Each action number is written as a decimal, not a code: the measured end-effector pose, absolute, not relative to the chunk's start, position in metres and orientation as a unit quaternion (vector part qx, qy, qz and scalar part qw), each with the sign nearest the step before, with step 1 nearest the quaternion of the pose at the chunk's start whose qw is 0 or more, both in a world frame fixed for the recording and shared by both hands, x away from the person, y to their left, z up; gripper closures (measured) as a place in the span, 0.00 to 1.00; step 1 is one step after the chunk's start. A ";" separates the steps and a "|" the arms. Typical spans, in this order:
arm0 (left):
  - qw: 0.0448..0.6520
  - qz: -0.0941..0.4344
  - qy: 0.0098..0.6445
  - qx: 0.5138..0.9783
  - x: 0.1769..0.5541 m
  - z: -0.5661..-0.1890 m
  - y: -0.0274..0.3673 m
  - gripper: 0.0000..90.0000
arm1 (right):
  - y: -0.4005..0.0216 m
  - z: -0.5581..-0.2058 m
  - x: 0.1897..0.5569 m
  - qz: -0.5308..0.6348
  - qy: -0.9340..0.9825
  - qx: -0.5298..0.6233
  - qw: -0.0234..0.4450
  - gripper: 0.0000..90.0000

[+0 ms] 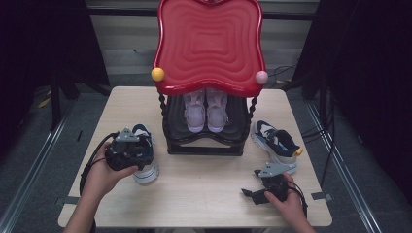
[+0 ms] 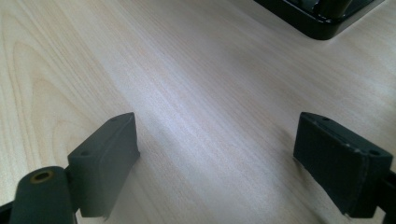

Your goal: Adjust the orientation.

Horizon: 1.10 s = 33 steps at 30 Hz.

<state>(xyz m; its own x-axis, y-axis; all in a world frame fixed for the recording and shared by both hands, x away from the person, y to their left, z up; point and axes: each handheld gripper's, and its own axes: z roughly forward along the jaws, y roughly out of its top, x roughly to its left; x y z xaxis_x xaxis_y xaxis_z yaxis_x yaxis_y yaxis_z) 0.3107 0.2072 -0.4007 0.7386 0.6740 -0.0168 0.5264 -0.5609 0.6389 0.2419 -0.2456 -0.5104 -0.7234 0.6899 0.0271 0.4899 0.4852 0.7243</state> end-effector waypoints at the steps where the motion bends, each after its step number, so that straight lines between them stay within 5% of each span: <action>1: 0.309 0.117 0.338 0.881 0.310 -0.403 0.207 0.51 | -0.246 -0.510 0.242 0.371 0.851 0.347 0.135 0.14; 5: 0.293 0.122 0.335 0.887 0.310 -0.409 0.208 0.53 | -0.246 -0.510 0.242 0.371 0.851 0.347 0.135 0.14; 11: 0.300 0.124 0.352 0.878 0.315 -0.407 0.207 0.78 | -0.246 -0.510 0.242 0.371 0.851 0.347 0.135 0.14; 16: 0.306 0.109 0.359 0.875 0.320 -0.408 0.195 0.82 | -0.245 -0.510 0.242 0.370 0.851 0.348 0.134 0.14; 26: 0.274 0.104 0.337 0.895 0.324 -0.395 0.192 0.53 | -0.245 -0.510 0.242 0.371 0.851 0.347 0.133 0.14; 33: 0.222 0.082 0.319 0.918 0.331 -0.392 0.186 0.47 | -0.245 -0.510 0.242 0.371 0.851 0.347 0.133 0.14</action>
